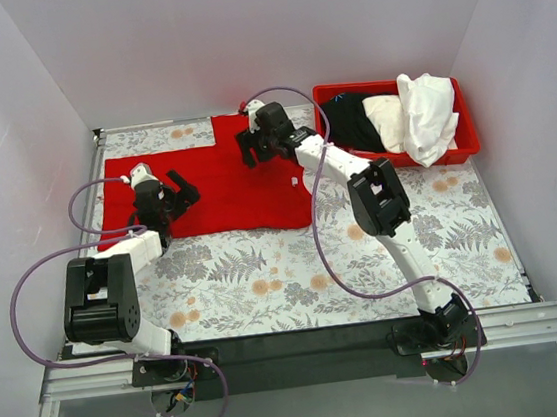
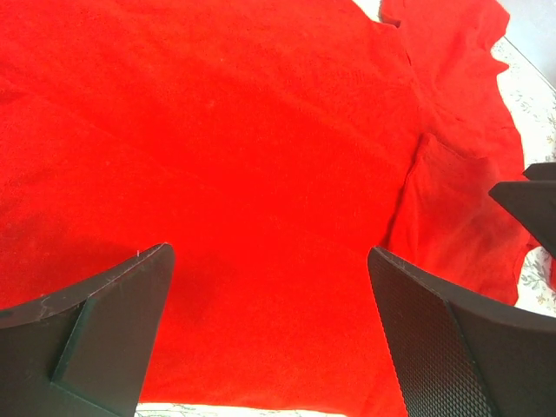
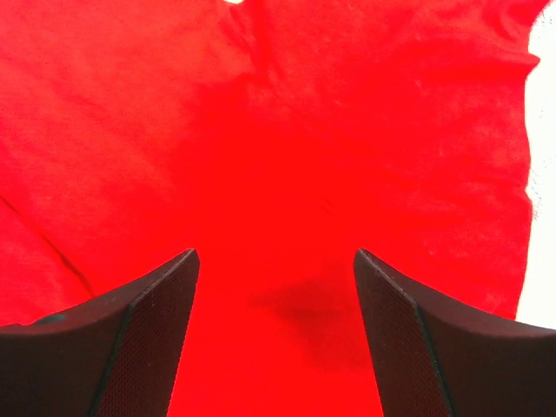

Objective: Fold and stack the t-shirts
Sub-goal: Fold the tshirt

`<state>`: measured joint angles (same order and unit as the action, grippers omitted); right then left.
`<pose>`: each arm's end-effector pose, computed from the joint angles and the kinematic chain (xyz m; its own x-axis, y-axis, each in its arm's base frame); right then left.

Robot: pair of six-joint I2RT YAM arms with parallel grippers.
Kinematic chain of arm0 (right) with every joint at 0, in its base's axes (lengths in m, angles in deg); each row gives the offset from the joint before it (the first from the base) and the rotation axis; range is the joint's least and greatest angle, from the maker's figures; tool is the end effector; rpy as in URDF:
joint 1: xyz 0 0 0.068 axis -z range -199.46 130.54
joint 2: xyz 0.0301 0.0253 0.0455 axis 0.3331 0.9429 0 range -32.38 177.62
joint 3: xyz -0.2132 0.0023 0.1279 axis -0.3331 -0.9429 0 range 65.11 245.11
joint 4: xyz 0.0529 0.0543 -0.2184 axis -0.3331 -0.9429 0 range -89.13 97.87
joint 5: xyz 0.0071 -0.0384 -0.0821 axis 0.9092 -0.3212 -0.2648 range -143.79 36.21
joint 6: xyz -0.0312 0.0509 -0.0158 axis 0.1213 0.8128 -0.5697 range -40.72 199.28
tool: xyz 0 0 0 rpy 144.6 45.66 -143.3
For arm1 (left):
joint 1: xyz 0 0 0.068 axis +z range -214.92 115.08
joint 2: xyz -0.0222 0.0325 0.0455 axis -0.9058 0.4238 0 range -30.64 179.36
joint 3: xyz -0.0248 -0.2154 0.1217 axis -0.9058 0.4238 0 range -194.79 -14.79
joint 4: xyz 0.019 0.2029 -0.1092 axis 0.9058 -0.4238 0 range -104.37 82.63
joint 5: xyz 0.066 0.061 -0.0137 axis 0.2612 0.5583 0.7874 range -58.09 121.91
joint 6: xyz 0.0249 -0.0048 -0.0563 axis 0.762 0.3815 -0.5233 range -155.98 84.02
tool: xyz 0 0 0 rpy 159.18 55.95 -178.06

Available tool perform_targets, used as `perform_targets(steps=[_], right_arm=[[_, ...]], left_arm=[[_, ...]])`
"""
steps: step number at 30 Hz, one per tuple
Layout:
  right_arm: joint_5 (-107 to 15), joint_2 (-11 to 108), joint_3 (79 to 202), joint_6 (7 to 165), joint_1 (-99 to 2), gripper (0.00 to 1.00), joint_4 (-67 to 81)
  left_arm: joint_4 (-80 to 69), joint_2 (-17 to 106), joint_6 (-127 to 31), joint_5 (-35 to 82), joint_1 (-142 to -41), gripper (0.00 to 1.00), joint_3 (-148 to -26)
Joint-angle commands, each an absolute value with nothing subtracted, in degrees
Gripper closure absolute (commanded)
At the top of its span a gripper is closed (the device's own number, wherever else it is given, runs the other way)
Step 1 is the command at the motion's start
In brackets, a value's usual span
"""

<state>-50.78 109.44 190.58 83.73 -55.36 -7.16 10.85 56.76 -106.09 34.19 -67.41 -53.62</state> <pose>0.4289 0.3136 0.1962 -0.4686 -0.2437 -0.8491 -0.5874 0.8039 0.0935 0.2985 -0.0111 0.1717 -0.1802 -0.9326 -0.3126 -0.4715 0.3608 -0.8047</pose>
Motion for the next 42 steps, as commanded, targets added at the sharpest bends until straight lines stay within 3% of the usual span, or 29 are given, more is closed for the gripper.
perform_targets(steps=[1, 14, 42], right_arm=[[-50.9, 104.6, 187.6, 84.6, -54.6, 0.34, -1.4], [-47.5, 85.0, 153.1, 86.4, -56.9, 0.34, 5.6], [-53.1, 76.5, 122.0, 93.7, -62.1, 0.37, 6.9]], left_arm=[[11.1, 56.4, -104.9, 34.2, -67.4, 0.14, -53.6], [11.5, 58.4, -104.5, 35.5, -67.4, 0.14, -53.7], [-4.5, 53.0, -104.8, 40.4, -67.5, 0.14, -49.0]])
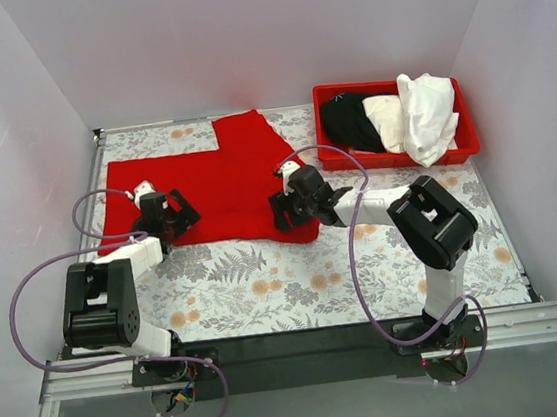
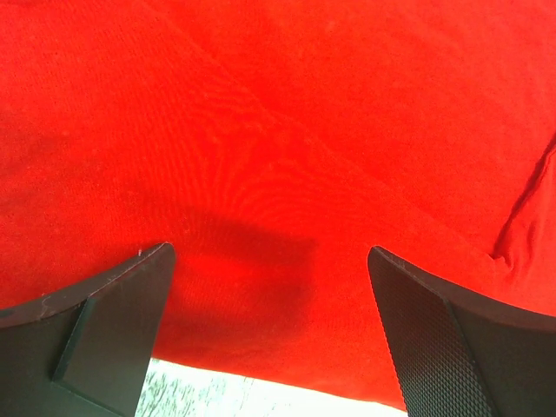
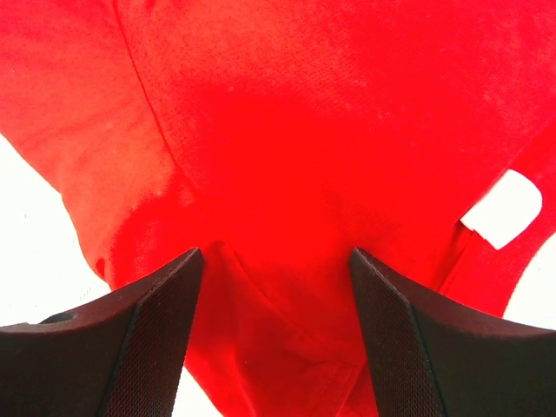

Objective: Fold and stack the t-shirts
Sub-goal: Fold the tshirt

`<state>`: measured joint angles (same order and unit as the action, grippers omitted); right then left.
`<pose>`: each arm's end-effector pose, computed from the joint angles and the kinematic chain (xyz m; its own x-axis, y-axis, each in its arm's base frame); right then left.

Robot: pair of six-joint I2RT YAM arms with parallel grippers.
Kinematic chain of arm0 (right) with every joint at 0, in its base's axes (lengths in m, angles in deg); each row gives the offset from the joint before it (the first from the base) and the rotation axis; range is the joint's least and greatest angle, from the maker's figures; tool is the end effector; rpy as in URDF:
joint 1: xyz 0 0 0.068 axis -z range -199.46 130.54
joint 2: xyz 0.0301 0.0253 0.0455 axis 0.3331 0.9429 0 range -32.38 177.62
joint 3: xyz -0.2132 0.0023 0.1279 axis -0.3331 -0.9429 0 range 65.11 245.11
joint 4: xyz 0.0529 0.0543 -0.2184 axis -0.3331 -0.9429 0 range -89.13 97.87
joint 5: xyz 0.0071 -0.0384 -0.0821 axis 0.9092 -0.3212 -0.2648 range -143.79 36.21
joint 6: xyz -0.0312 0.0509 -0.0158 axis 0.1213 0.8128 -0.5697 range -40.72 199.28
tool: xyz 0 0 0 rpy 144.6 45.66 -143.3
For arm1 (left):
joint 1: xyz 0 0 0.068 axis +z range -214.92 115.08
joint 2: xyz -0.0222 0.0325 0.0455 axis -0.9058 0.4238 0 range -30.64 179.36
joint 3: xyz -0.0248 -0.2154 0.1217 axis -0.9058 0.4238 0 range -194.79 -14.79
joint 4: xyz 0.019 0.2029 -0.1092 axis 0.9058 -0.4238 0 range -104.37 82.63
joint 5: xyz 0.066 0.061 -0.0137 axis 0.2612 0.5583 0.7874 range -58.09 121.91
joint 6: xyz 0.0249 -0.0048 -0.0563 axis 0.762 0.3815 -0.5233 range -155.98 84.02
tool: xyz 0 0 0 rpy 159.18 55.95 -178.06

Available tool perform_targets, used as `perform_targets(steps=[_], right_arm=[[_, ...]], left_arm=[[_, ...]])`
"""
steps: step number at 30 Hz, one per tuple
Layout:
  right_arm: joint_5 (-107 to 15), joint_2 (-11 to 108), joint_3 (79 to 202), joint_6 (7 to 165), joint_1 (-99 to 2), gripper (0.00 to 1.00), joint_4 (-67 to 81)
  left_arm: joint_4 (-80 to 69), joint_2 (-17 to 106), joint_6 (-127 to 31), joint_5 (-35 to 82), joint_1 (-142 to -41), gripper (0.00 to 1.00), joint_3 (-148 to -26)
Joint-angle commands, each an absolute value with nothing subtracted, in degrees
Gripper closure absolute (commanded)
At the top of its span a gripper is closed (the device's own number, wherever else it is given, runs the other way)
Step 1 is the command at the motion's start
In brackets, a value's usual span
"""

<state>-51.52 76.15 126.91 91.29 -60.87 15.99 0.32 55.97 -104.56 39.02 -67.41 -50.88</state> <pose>0.2832 0.2523 0.1513 -0.6000 -0.2520 -0.7593 -0.5719 0.7988 0.1868 0.2754 -0.0062 0.1445 -0.2036 -0.9158 -0.3462 -0.6496 0.3910 -0.6520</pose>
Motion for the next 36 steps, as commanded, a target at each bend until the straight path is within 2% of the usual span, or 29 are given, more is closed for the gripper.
perform_targets(steps=[1, 7, 14, 23, 30, 36], right_arm=[[-53.5, 75.6, 121.2, 93.9, -62.8, 0.37, 6.9], [-56.3, 71.3, 114.3, 95.2, -65.0, 0.37, 6.8], [-57.5, 66.4, 107.7, 96.5, -66.0, 0.37, 6.4], [-58.6, 61.4, 102.7, 98.3, -68.1, 0.37, 5.9], [-61.3, 56.7, 109.4, 96.7, -68.3, 0.37, 1.5], [-62.8, 60.6, 118.9, 94.9, -68.3, 0.37, 0.1]], left_arm=[[-5.2, 52.4, -105.2, 40.6, -67.5, 0.14, -48.5], [-8.8, 47.5, -106.3, 42.7, -69.2, 0.14, -45.2], [-12.4, 34.7, -109.3, 49.0, -72.0, 0.13, -42.0], [-15.1, 29.8, -111.6, 49.5, -74.7, 0.13, -43.5], [-11.9, 35.8, -109.7, 46.1, -74.7, 0.13, -51.6], [-9.9, 46.9, -108.2, 44.9, -74.6, 0.13, -56.4]])
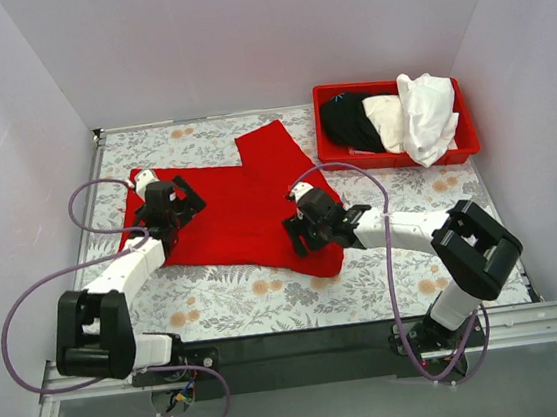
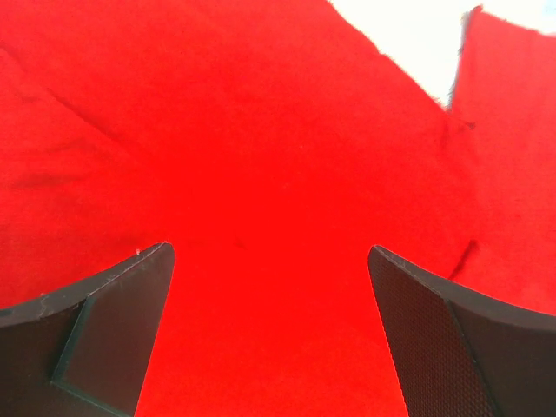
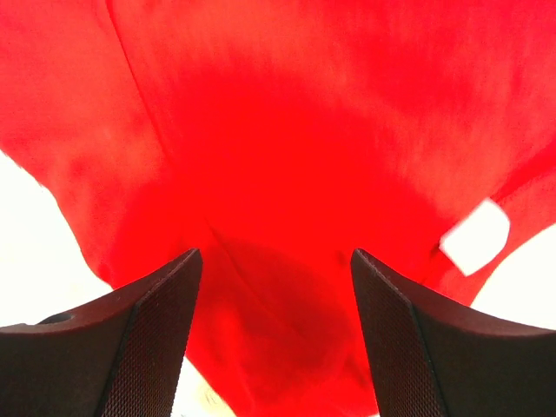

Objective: Fold and stack the t-shirts
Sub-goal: Fold the tshirt

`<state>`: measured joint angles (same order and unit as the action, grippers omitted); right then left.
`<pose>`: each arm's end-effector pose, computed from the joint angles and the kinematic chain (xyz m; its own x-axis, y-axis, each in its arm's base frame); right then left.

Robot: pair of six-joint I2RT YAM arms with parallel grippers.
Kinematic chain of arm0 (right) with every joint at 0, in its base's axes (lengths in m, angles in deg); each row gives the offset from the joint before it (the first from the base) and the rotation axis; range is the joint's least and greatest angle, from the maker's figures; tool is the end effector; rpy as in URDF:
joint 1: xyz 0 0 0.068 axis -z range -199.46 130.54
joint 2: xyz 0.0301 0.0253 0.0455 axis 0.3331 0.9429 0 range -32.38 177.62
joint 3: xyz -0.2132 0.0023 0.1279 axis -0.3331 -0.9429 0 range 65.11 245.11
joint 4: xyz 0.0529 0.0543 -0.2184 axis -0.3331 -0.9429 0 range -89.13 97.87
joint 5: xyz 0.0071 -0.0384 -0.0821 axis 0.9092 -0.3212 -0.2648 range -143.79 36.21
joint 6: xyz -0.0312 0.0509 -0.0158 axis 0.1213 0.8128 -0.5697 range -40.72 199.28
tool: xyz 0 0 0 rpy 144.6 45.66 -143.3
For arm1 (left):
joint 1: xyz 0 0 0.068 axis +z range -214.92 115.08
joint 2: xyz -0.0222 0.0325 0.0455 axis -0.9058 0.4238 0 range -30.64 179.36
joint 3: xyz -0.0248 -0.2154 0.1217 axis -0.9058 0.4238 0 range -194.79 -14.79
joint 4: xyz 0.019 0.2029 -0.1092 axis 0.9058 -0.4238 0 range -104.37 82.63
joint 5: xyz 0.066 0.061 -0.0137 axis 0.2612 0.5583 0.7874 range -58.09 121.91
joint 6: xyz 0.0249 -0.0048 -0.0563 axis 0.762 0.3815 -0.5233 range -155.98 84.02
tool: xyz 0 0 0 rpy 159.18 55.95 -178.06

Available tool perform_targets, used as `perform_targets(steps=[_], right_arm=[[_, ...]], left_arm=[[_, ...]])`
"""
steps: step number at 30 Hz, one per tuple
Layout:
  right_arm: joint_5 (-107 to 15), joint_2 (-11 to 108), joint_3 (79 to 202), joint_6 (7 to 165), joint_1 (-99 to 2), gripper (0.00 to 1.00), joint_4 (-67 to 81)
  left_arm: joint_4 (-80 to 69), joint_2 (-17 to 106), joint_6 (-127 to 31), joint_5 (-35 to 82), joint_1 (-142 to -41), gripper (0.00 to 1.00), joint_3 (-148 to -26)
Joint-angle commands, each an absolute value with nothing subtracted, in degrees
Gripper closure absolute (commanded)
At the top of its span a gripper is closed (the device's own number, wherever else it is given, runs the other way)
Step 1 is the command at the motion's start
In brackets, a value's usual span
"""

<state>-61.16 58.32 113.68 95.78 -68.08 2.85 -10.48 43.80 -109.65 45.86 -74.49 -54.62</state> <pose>0.2043 0.2229 0.1663 -0.6595 -0.3227 -0.6789 -0.5207 0.8475 0.1030 0.2573 -0.0320 0.1995 -0.1439 -0.9202 -0.3640 -0.5864 0.3756 -0.7177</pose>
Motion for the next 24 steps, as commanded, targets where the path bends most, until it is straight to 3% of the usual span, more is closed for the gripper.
perform_targets(steps=[1, 11, 24], right_arm=[[-62.8, 61.3, 121.2, 94.8, -68.3, 0.37, 0.0], [-64.9, 71.0, 130.1, 92.1, -69.6, 0.37, 0.6], [-67.1, 75.4, 125.6, 93.6, -75.1, 0.37, 1.1]], left_arm=[[-9.7, 48.8, -108.2, 44.2, -74.7, 0.13, -56.9], [-10.4, 55.8, -106.5, 45.6, -74.7, 0.13, -56.9], [-15.5, 55.2, -104.5, 55.8, -75.3, 0.13, -54.1]])
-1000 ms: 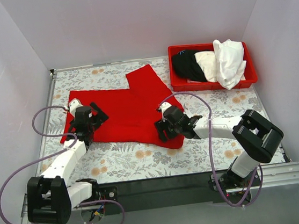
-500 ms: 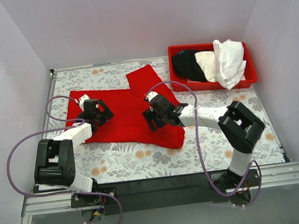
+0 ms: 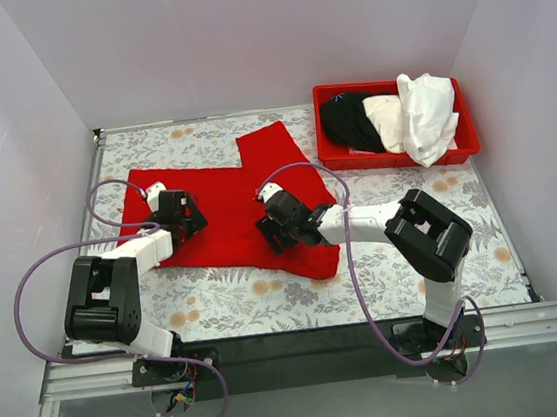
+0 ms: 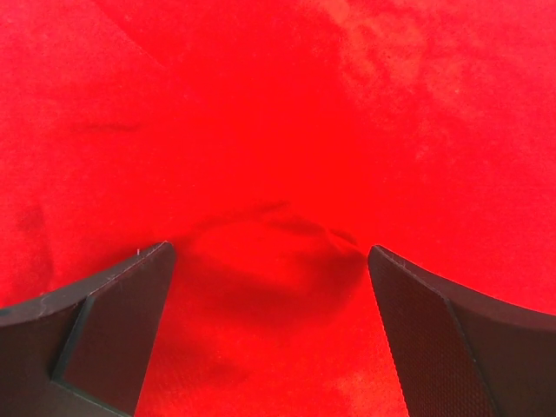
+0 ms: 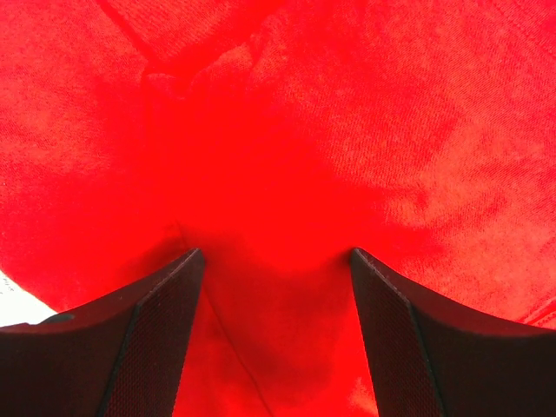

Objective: Fold and stack the t-shirts
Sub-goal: Fold the tshirt

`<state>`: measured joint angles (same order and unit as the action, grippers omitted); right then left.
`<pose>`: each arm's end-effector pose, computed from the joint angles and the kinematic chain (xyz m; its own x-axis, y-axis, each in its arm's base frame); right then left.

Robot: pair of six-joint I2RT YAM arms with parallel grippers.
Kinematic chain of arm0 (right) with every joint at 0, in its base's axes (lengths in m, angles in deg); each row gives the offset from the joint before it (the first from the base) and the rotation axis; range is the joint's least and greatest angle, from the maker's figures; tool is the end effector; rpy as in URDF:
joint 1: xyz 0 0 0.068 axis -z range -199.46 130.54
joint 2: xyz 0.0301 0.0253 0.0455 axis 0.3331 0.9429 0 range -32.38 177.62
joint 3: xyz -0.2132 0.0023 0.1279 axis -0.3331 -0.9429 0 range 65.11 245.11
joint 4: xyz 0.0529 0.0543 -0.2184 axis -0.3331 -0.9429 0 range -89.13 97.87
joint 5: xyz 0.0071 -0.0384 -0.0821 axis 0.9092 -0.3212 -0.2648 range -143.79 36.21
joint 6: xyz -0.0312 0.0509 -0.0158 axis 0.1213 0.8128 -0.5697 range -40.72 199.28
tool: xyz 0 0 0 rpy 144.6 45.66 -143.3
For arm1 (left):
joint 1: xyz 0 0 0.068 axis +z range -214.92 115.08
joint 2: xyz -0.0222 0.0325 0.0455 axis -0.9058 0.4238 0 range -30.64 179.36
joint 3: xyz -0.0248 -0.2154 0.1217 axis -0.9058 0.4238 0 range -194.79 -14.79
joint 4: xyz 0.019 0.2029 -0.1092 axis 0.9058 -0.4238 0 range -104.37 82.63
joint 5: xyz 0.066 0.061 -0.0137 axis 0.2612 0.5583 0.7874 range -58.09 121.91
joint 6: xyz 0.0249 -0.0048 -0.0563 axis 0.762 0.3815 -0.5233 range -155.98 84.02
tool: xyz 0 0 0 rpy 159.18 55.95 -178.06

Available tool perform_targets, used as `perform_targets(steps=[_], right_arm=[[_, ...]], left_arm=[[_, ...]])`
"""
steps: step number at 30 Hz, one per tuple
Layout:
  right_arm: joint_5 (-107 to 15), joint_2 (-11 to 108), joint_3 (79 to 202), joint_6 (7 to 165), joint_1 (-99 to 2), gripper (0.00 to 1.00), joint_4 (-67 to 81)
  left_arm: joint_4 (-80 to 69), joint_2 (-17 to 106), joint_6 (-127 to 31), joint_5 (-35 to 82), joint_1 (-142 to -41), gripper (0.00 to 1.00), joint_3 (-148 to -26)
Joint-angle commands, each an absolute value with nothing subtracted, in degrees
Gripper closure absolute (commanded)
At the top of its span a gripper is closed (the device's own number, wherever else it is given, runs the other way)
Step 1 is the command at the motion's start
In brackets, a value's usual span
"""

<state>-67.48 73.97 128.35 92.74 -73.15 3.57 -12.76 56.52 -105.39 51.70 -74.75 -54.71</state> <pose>0.2244 0.2868 0.1536 -0.5840 -0.4130 -0.6988 -0.5678 0.8231 -0.0119 0.2667 -0.0302 0.1433 -0.2361 -0.8530 -0.4654 -0.7477 0.4654 -0.4736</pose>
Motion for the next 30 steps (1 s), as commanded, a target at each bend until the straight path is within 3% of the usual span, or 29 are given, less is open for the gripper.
perform_targets(steps=[1, 24, 30], right_arm=[[-67.2, 75.1, 125.1, 93.9, -75.5, 0.37, 1.1], [-70.5, 64.3, 108.9, 99.6, -78.5, 0.36, -0.8], [-73.1, 61.5, 107.2, 99.1, -77.8, 0.34, -3.9]], left_arm=[[-16.5, 55.2, -104.5, 56.1, -75.6, 0.13, -54.0], [-29.5, 42.1, -111.2, 61.6, -89.3, 0.12, -55.5], [-27.1, 45.2, -110.3, 64.0, -89.4, 0.10, -55.4]])
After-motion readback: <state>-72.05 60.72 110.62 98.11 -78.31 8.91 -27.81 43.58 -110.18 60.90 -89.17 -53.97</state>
